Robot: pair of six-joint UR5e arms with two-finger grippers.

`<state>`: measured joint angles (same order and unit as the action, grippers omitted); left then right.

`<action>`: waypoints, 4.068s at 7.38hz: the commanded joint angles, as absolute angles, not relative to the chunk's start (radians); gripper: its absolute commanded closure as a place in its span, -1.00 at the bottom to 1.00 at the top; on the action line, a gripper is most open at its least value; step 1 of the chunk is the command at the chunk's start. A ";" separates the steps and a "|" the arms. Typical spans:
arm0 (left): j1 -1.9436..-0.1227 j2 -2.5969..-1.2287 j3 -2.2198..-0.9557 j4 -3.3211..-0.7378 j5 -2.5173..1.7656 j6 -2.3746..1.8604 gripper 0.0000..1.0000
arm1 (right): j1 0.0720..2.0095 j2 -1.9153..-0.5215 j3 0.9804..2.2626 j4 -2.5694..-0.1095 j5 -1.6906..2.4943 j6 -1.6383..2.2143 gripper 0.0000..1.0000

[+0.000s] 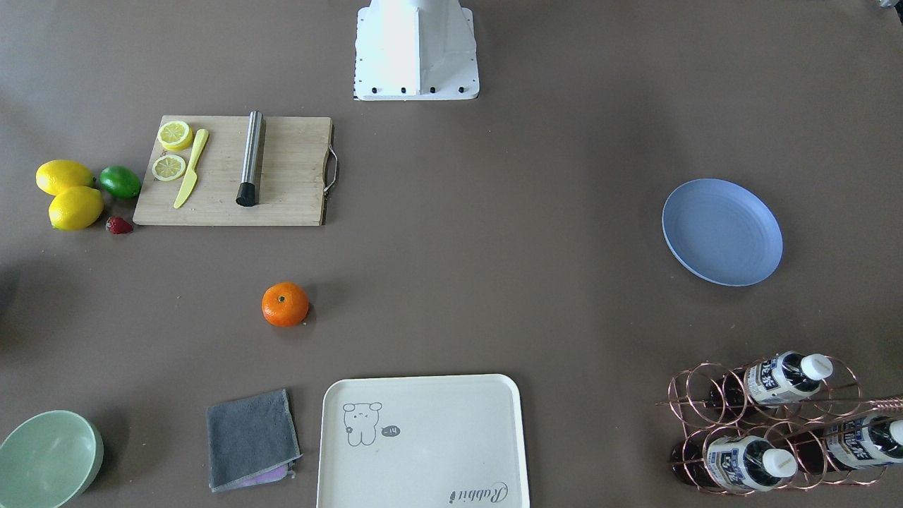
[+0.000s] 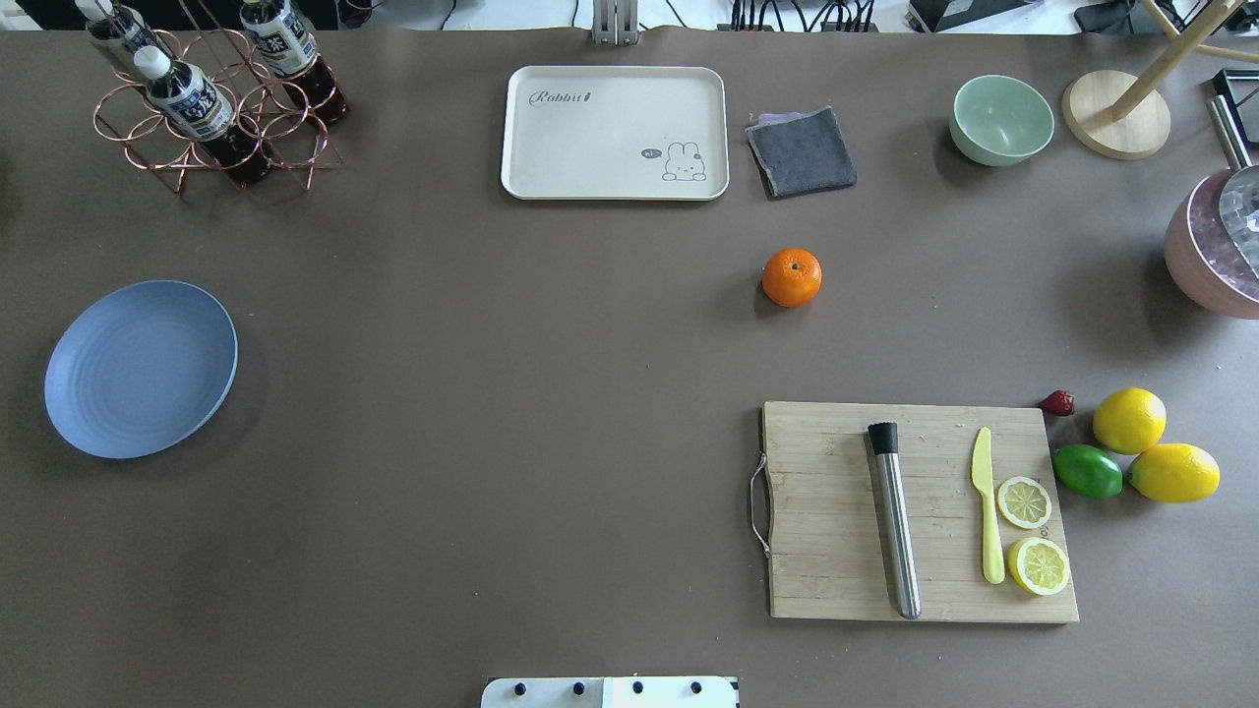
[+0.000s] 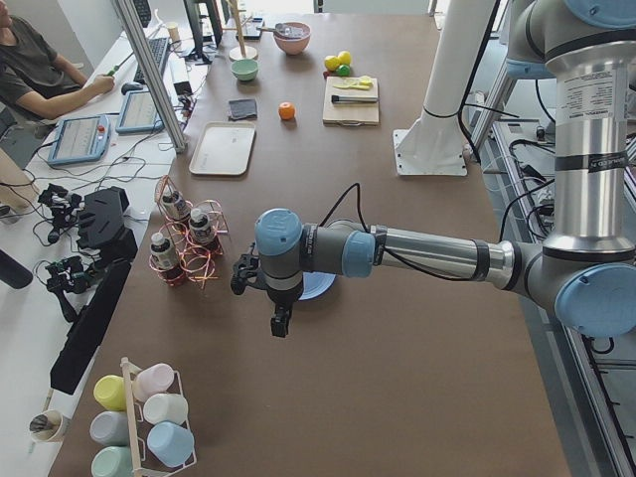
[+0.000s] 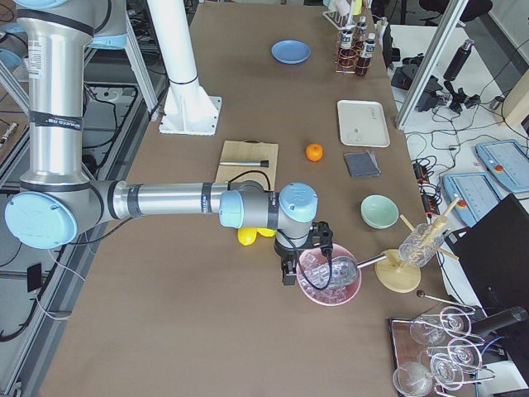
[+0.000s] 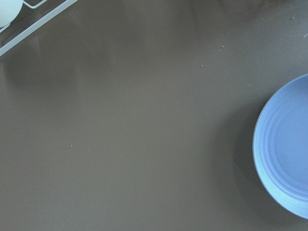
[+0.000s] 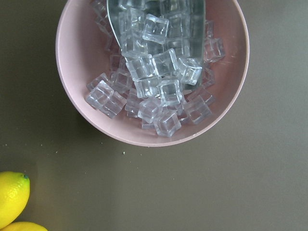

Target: Pick orange to plate

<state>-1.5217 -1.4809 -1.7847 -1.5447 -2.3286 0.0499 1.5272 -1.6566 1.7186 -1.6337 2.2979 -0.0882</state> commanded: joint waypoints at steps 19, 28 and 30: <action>-1.516 -1.480 -1.795 -1.545 -2.330 0.052 -0.95 | 1.520 -1.655 1.717 -1.634 2.299 -0.089 -1.00; -1.269 -1.497 -1.538 -2.091 -2.324 -0.416 -0.95 | 1.465 -1.644 1.724 -1.632 2.315 -0.083 -1.00; -1.157 -1.505 -1.490 -2.260 -2.319 -0.591 -0.94 | 1.453 -1.644 1.721 -1.609 2.315 -0.083 -1.00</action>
<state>-1.2285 -1.4999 -1.5235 -2.1503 -2.3217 -0.4815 1.4603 -1.6449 1.7234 -1.6250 2.3138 -0.0844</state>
